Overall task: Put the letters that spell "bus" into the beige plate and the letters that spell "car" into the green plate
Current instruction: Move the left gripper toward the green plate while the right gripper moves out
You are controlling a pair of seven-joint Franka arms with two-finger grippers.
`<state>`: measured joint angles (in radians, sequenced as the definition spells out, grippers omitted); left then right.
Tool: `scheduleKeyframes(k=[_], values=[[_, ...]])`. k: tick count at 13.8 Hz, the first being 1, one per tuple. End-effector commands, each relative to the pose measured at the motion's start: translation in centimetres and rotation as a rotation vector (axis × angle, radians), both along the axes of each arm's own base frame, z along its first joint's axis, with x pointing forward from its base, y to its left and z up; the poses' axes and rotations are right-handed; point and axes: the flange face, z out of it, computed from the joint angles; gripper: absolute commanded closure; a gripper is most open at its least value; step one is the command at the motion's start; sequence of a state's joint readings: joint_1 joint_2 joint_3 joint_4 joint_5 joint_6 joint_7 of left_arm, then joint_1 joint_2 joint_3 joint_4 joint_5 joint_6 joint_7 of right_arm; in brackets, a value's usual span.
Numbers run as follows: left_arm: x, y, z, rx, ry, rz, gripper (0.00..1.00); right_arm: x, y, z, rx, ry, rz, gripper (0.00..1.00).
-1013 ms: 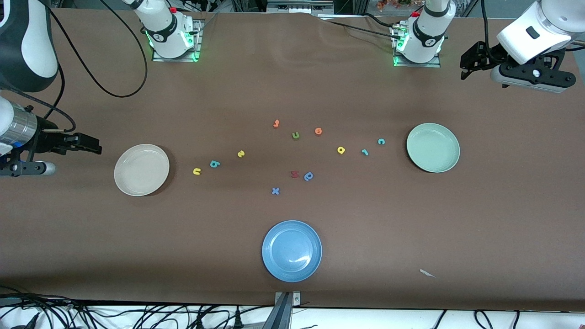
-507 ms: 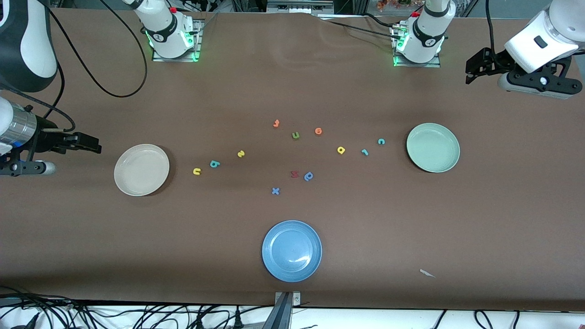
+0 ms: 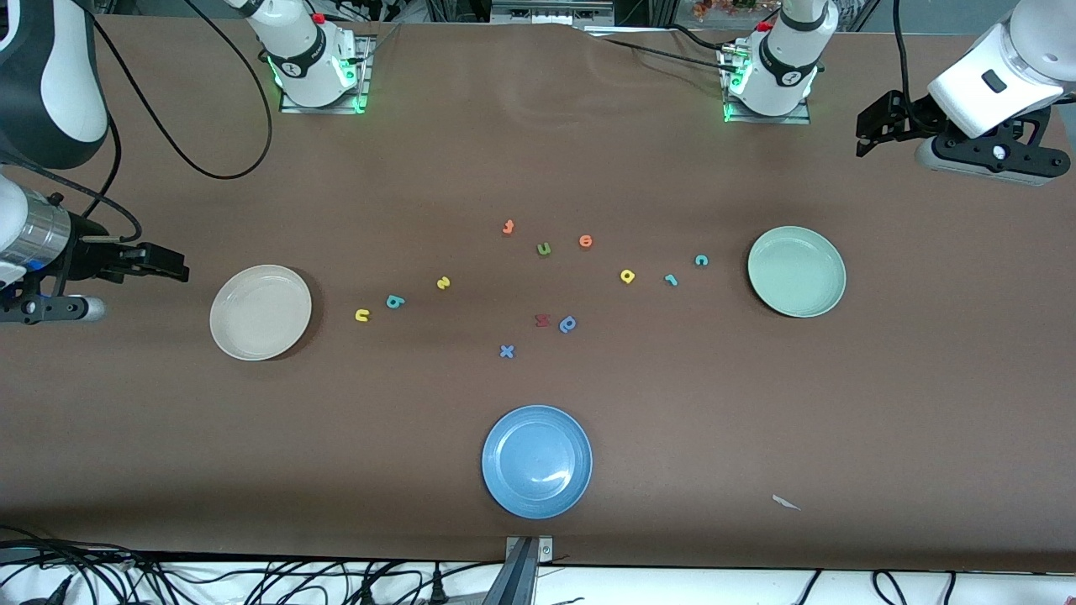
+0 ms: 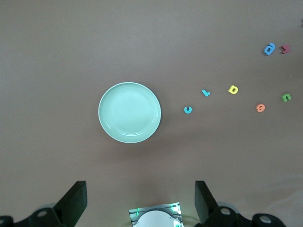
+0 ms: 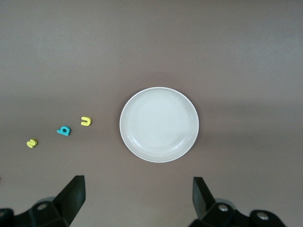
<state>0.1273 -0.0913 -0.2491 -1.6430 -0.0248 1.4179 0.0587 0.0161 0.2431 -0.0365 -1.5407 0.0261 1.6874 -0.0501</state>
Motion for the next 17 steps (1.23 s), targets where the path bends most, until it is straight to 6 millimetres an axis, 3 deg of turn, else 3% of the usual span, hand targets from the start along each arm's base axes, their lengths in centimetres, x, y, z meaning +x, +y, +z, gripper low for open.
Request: scheduleKeyframes(k=[1,10,11,14,17], values=[[0.3,-0.1,0.9,-0.01,-0.009,-0.003,0.0,-0.2,0.1,0.6,-0.006,0.016,0.0,0.0],[0.5,-1.6,-0.2,-0.018,0.003,-0.044,0.0,-0.5,0.0,0.3,-0.009,0.037,-0.002,0.0],[1.0,-1.3,-1.0,-0.017,0.018,-0.036,0.0,-0.5,0.0,0.3,-0.009,0.039,-0.002,0.0],[3.1,2.4,-3.8,-0.025,0.062,0.03,0.0,-0.6,0.0,0.0,-0.01,0.045,-0.007,0.0],[4.4,4.0,-7.2,-0.028,0.108,0.052,0.0,-0.7,0.8,-0.5,-0.017,0.054,0.004,0.0]])
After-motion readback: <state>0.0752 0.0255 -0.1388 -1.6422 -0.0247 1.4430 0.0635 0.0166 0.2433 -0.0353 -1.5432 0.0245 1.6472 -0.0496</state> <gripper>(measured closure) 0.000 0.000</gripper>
